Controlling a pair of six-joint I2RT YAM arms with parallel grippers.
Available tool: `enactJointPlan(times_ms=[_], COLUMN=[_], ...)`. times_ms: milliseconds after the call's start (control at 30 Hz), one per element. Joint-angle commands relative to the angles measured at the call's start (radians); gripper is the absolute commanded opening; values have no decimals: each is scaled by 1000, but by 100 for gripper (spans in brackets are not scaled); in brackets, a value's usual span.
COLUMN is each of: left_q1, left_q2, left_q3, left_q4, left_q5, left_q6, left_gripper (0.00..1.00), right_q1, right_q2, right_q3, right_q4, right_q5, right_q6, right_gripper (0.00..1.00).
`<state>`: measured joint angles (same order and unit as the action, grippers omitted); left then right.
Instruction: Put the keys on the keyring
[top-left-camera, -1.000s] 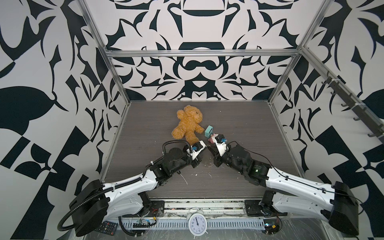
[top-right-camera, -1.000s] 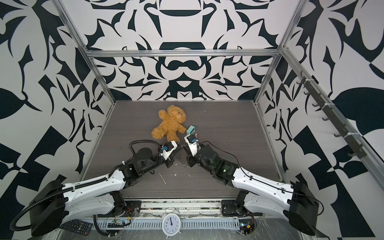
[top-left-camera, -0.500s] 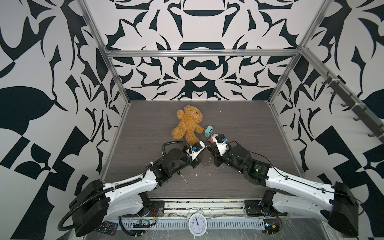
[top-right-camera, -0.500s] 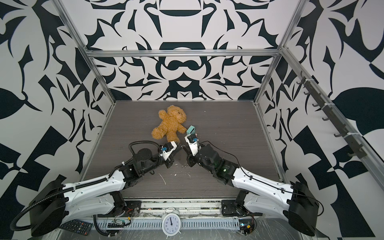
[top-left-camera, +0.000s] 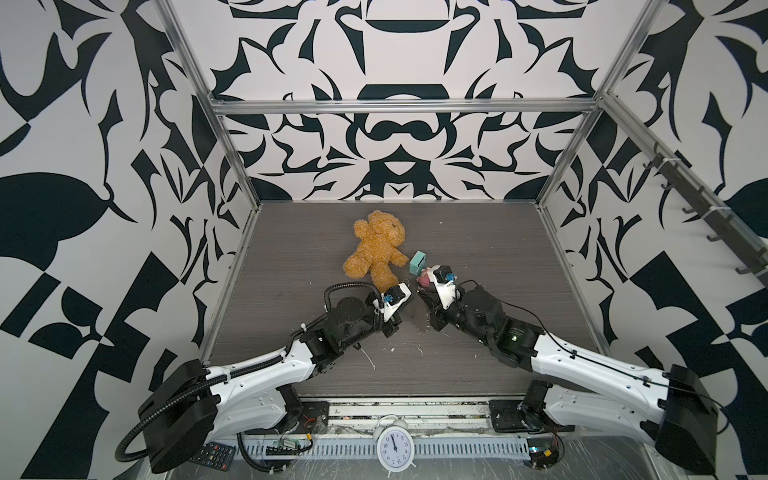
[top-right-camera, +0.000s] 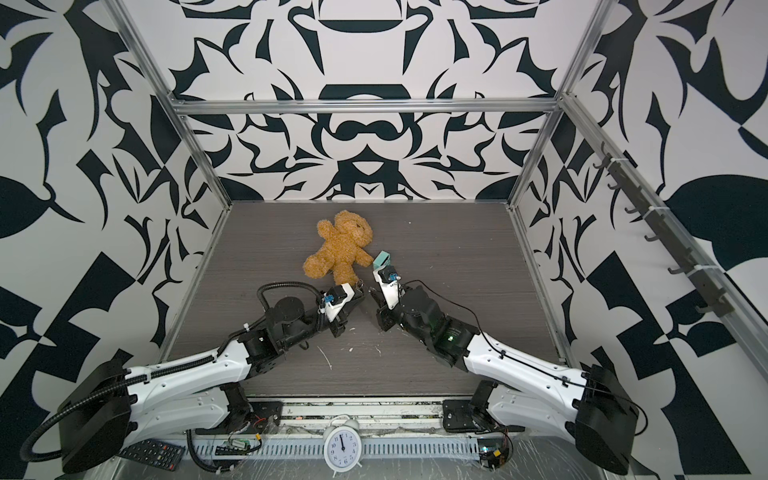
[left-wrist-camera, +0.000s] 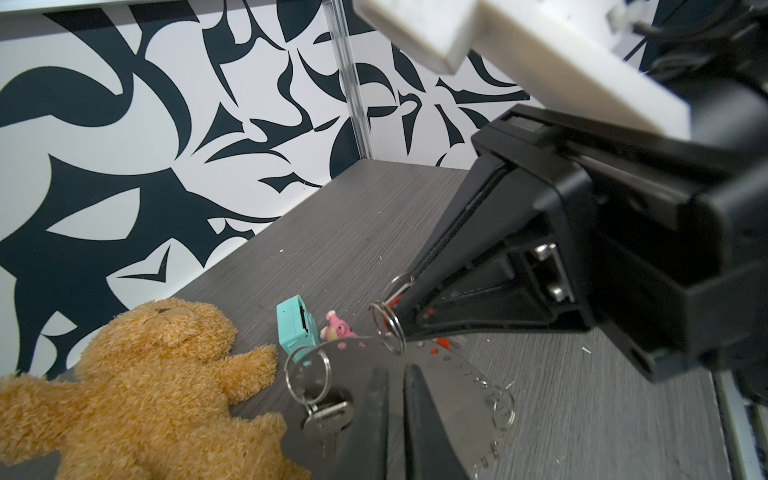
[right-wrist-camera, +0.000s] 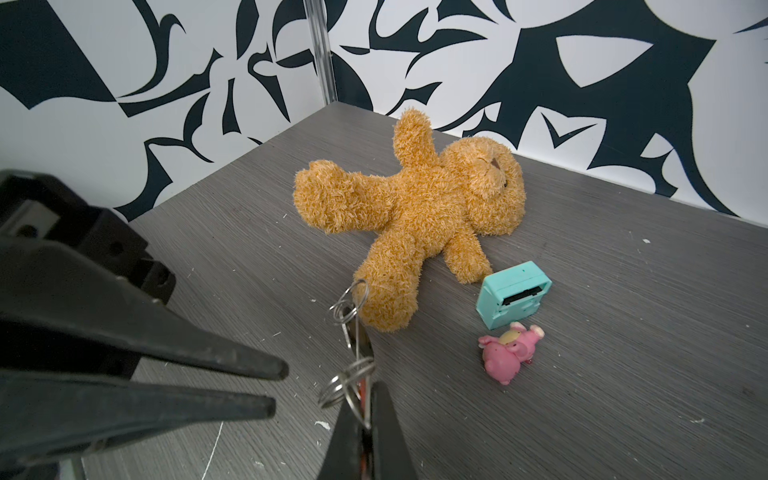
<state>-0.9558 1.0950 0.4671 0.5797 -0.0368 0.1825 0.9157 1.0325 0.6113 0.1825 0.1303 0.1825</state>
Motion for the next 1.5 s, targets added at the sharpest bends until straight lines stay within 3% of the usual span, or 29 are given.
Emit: enactJointPlan(times_ms=[0, 233, 767, 1000, 1300, 1467], left_q1=[0, 0, 0, 0, 0, 0], left_q2=[-3, 11, 21, 24, 25, 19], left_q3=[13, 39, 56, 64, 64, 53], left_q4=[9, -25, -59, -78, -82, -66], left_q5=[17, 59, -1, -21, -32, -32], left_q6=[0, 6, 5, 5, 6, 9], left_gripper=[16, 23, 27, 12, 0, 0], right_q1=[3, 12, 60, 78, 88, 89], right_q2=[-26, -16, 12, 8, 9, 10], right_q3=[10, 13, 20, 17, 16, 13], right_q4=[49, 52, 68, 75, 83, 84], right_q5=[6, -1, 2, 14, 14, 24], right_q6=[-8, -16, -63, -83, -94, -91], right_gripper=[0, 0, 0, 0, 0, 0])
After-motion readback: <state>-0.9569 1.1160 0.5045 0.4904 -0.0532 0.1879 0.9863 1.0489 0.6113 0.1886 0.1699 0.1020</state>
